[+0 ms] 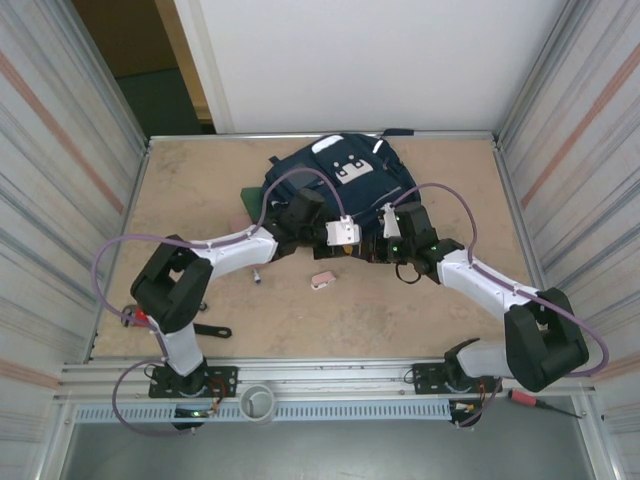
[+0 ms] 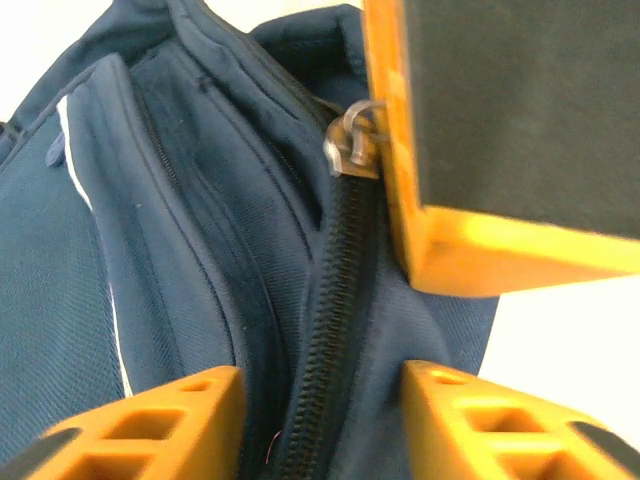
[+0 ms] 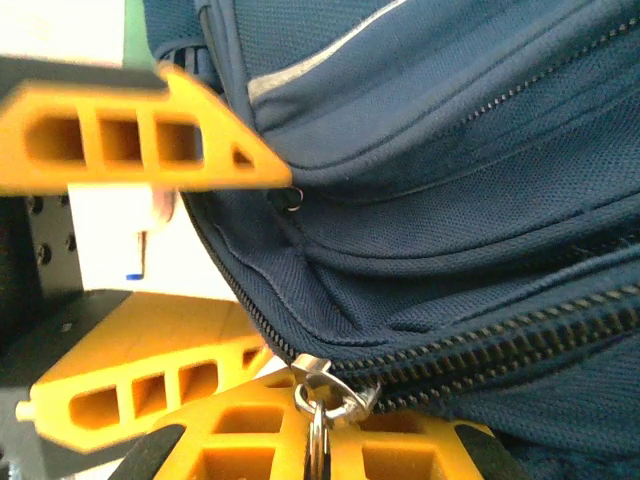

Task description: Pack books, pencil case, and school supplies into a backpack

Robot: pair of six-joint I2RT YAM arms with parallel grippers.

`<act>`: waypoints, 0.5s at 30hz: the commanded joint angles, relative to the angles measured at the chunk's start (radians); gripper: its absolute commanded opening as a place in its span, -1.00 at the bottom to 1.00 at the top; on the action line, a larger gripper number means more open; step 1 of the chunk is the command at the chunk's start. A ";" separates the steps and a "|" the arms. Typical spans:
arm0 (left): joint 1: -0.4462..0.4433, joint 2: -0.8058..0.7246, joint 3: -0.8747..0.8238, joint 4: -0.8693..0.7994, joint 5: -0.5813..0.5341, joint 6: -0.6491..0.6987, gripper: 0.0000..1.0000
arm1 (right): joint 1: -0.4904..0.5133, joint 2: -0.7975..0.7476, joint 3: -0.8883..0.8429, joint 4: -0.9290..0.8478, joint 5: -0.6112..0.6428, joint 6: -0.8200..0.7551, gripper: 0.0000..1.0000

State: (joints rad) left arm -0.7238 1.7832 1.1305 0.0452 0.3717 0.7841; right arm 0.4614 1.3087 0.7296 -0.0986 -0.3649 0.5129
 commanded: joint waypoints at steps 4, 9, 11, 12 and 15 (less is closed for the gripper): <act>0.060 -0.023 0.007 -0.030 0.031 -0.014 -0.83 | -0.069 -0.013 0.030 -0.103 0.057 0.010 -1.00; 0.145 -0.082 -0.050 -0.001 0.123 -0.032 -0.91 | -0.159 -0.007 0.008 -0.195 0.143 0.000 -1.00; 0.171 -0.090 -0.069 0.018 0.140 -0.035 -0.91 | -0.164 0.001 0.012 -0.199 0.150 -0.004 -1.00; 0.184 -0.093 -0.077 0.032 0.143 -0.032 -0.91 | -0.165 0.008 0.019 -0.192 0.139 -0.006 -1.00; 0.210 -0.092 -0.086 0.050 0.112 -0.032 -0.91 | -0.139 0.024 0.041 -0.168 0.104 -0.023 -1.00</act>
State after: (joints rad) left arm -0.5755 1.7493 1.0546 0.0586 0.5354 0.7727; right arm 0.3347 1.3182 0.7387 -0.2012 -0.3386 0.5110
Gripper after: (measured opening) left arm 0.065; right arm 0.083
